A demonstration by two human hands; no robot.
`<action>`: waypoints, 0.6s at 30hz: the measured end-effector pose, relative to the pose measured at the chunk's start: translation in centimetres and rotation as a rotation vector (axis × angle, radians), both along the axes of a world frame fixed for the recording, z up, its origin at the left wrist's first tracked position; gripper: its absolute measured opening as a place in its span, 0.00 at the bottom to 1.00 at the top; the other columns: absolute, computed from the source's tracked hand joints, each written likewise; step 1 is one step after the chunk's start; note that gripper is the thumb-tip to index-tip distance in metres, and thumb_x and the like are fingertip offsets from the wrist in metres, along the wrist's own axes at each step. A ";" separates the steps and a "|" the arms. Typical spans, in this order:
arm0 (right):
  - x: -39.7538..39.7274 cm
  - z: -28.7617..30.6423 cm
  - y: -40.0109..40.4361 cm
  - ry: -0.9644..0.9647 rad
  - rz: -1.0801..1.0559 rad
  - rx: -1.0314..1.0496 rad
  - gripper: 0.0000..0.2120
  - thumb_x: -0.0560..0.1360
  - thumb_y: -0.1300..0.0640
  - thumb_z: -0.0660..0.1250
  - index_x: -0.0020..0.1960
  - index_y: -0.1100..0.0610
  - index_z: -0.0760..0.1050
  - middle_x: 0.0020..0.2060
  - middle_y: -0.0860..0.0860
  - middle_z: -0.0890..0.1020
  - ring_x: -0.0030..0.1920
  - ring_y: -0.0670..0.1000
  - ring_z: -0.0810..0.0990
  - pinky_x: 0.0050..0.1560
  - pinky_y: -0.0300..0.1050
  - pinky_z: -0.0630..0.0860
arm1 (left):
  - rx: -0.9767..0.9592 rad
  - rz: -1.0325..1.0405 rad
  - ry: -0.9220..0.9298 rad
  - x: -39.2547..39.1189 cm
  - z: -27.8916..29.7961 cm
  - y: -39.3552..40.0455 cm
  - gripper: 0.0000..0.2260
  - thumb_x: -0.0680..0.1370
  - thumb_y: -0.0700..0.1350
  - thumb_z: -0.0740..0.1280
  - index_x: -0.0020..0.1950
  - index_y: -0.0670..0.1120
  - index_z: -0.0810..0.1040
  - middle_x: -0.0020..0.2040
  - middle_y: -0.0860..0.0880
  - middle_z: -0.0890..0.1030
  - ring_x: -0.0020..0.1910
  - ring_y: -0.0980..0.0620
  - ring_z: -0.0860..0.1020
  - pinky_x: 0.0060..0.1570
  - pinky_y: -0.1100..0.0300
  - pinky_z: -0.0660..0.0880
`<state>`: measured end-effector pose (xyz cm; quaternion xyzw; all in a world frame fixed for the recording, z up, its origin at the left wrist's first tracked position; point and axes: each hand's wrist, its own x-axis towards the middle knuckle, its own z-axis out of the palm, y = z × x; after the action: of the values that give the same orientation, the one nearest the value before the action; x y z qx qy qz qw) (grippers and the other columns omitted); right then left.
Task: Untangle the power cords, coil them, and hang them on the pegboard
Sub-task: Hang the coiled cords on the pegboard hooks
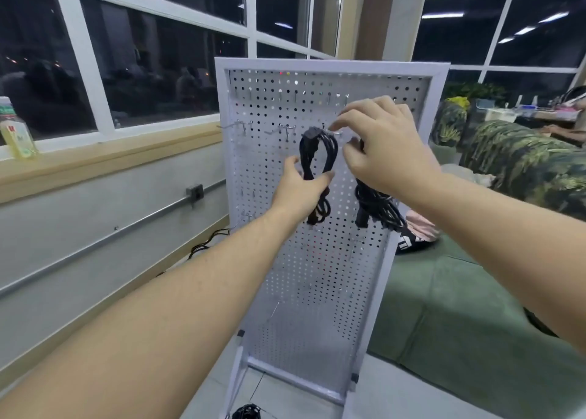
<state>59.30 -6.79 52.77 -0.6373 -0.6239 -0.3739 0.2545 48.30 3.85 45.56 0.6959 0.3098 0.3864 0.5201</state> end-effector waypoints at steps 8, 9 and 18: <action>-7.6 -12.9 -1.1 0.021 0.372 -0.184 0.13 0.73 0.58 0.60 0.53 0.58 0.80 0.47 0.53 0.81 0.47 0.58 0.76 0.47 0.54 0.71 | -0.017 0.145 0.149 -9.0 -9.4 -0.5 0.18 0.80 0.52 0.70 0.65 0.53 0.67 0.54 0.52 0.75 0.56 0.43 0.82 0.55 0.45 0.79; -8.6 -15.2 -0.5 0.073 0.398 -0.269 0.14 0.73 0.56 0.60 0.54 0.57 0.80 0.46 0.53 0.81 0.46 0.57 0.76 0.47 0.53 0.72 | -0.055 0.172 0.177 -10.7 -11.7 -0.1 0.16 0.80 0.52 0.70 0.63 0.53 0.68 0.52 0.53 0.75 0.53 0.44 0.83 0.54 0.45 0.80; -14.2 -41.3 8.9 0.743 0.189 -1.166 0.18 0.79 0.56 0.64 0.69 0.50 0.72 0.52 0.46 0.78 0.48 0.52 0.77 0.54 0.47 0.76 | -0.439 0.176 0.691 -22.1 -36.7 4.5 0.13 0.81 0.46 0.68 0.64 0.48 0.72 0.47 0.48 0.79 0.50 0.44 0.84 0.55 0.47 0.82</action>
<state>45.08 2.08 11.43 -0.6986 -0.6472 0.2886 0.0988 26.21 8.36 8.82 0.6281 0.5993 0.0982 0.4865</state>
